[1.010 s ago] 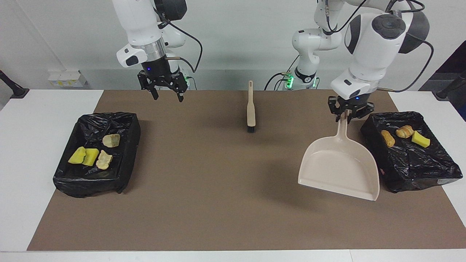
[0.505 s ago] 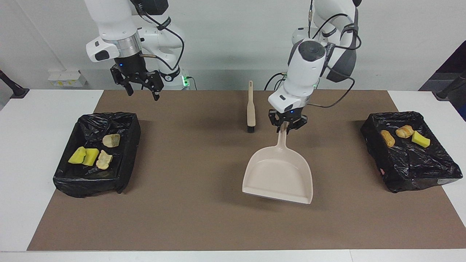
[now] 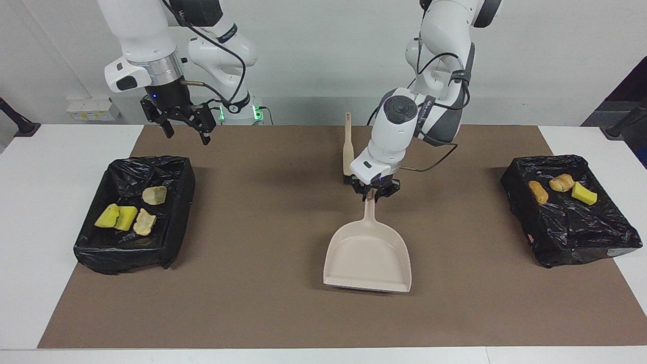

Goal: Sweep and dump trash in bin
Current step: 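Lower the dustpan onto the table and open the left gripper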

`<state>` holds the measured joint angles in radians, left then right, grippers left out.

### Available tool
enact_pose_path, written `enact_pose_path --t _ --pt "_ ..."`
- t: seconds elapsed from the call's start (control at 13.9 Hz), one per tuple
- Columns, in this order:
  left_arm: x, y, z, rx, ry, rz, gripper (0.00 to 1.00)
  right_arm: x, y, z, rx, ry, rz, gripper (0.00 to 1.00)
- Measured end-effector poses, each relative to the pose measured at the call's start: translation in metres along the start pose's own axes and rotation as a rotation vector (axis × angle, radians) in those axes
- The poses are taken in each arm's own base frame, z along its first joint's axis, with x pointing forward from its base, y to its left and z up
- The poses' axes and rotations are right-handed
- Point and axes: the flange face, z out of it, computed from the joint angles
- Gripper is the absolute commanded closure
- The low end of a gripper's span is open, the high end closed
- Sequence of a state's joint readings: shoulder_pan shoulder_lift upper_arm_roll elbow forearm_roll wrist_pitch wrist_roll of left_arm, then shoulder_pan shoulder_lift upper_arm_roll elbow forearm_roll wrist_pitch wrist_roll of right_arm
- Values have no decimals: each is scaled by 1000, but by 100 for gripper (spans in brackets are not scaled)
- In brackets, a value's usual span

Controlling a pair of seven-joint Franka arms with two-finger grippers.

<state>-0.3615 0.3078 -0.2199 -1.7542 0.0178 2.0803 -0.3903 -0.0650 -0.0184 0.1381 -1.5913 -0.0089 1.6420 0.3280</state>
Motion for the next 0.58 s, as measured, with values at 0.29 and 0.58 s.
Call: enact_pose_path --t 0.29,0.58 --pt "0 2 7 -17 41 -3 100 2 4 2 -1 -5 -45 0" --pt "-10 9 29 -11 15 -5 100 3 4 2 -2 -6 -49 0"
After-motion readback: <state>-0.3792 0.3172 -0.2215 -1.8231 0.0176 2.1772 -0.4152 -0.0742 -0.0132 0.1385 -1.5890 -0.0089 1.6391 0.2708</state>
